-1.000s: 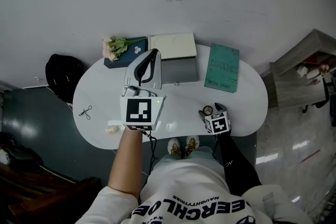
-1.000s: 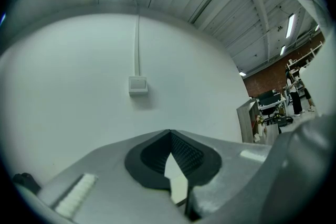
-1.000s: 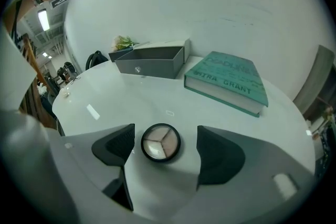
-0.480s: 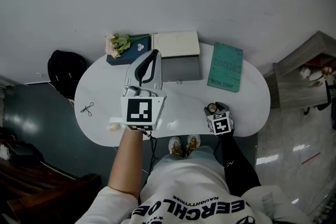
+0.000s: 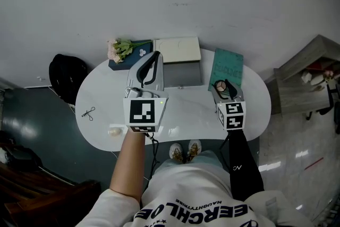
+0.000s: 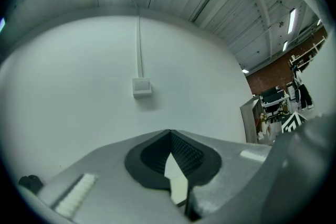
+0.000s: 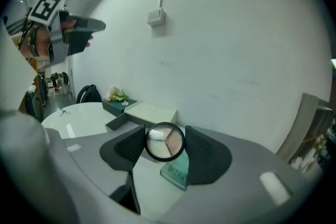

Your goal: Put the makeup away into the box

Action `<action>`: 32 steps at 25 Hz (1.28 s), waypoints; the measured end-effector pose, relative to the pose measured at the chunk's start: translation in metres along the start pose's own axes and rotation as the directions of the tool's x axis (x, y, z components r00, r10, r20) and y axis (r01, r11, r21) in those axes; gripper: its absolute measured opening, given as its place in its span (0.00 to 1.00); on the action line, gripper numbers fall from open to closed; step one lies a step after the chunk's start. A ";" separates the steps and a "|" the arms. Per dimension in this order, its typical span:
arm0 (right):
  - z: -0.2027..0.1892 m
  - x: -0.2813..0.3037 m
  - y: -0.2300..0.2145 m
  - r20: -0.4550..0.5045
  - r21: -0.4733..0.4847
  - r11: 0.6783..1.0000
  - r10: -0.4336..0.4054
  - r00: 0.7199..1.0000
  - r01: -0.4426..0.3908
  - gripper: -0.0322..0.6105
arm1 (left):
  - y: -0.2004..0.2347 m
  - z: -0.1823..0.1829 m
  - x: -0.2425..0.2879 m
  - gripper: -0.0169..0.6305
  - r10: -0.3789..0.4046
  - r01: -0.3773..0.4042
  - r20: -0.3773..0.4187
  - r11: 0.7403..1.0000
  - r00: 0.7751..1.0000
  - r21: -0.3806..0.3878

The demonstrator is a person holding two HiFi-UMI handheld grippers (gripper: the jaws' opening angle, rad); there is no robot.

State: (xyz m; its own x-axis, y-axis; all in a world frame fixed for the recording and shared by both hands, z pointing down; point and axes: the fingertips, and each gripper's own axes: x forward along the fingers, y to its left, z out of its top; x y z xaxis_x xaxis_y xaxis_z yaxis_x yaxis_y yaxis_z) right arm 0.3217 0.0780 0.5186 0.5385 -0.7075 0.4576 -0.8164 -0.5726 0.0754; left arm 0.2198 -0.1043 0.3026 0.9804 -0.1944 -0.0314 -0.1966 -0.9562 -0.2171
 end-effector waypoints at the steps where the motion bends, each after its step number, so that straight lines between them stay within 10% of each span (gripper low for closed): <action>1: 0.019 -0.006 -0.003 0.040 -0.015 1.000 -0.010 0.999 0.011 0.47 | 0.001 0.001 0.000 0.03 0.003 -0.003 0.002 1.000 1.000 -0.003; 16: 0.209 -0.113 -0.014 0.490 -0.067 0.994 -0.044 0.871 0.088 0.47 | -0.001 0.027 0.000 0.03 0.020 -0.020 0.040 1.000 0.999 0.002; 32: 0.181 -0.088 -0.022 0.435 -0.086 0.996 0.027 0.900 0.012 0.47 | -0.011 0.020 -0.007 0.03 0.085 -0.087 0.055 0.996 0.995 0.024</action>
State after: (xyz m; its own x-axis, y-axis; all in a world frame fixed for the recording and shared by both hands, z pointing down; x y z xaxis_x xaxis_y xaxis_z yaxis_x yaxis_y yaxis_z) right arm 0.3304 0.0779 0.3165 0.5534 -0.8324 0.0283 -0.8249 -0.5431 0.1571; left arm 0.2149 -0.0884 0.2859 0.9593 -0.2630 -0.1031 -0.2804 -0.9302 -0.2369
